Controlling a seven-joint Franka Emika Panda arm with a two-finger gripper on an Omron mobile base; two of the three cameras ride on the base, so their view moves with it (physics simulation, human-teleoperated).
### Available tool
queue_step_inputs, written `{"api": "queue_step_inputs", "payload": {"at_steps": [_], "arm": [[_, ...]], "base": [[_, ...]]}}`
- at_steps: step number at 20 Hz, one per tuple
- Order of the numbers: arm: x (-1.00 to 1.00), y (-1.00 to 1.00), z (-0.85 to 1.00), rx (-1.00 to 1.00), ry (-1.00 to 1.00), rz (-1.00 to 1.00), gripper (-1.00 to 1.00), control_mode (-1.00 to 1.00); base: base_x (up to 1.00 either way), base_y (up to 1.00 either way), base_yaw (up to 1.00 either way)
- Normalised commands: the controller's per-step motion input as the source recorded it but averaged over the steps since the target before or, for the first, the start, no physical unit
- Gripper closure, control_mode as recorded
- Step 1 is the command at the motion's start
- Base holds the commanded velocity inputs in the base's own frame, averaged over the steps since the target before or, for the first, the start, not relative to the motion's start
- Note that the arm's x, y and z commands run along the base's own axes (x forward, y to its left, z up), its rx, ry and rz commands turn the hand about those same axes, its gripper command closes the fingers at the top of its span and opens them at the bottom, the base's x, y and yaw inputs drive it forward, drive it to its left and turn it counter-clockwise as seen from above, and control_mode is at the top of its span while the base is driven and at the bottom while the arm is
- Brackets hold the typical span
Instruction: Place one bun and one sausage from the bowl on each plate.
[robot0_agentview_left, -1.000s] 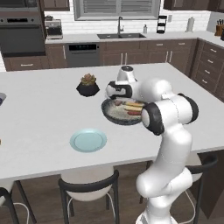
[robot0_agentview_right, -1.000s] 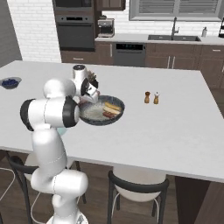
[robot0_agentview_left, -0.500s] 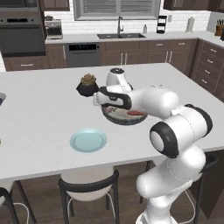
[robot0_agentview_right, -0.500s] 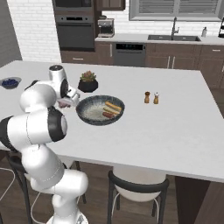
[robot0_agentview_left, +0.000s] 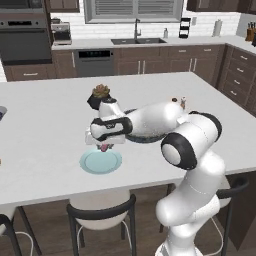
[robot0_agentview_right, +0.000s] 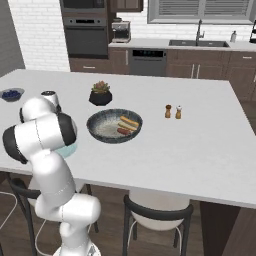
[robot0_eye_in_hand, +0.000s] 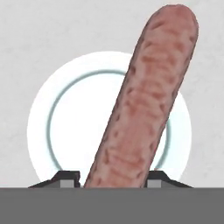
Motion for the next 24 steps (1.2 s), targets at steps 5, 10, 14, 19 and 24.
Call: {"api": "queue_step_inputs", "payload": {"at_steps": [5, 10, 14, 19, 24], "arm": [[-0.12, 0.15, -0.99, -0.2, 0.15, 0.04, 1.0, -1.0], [-0.01, 0.0, -0.41, -0.12, 0.01, 0.0, -1.0, -1.0], [0.0, -0.09, 0.18, 0.0, -0.04, 0.0, -1.0, -1.0], [0.02, -0.34, 0.49, 0.0, -0.1, -0.01, -1.0, -1.0], [-0.19, -0.98, 0.87, 0.0, -0.01, -0.01, -1.0, -1.0]], "base": [[0.0, 0.0, 0.0], [0.0, 0.0, 0.0], [0.0, 0.0, 0.0], [0.0, 0.0, 0.0], [0.0, 0.0, 0.0]]}}
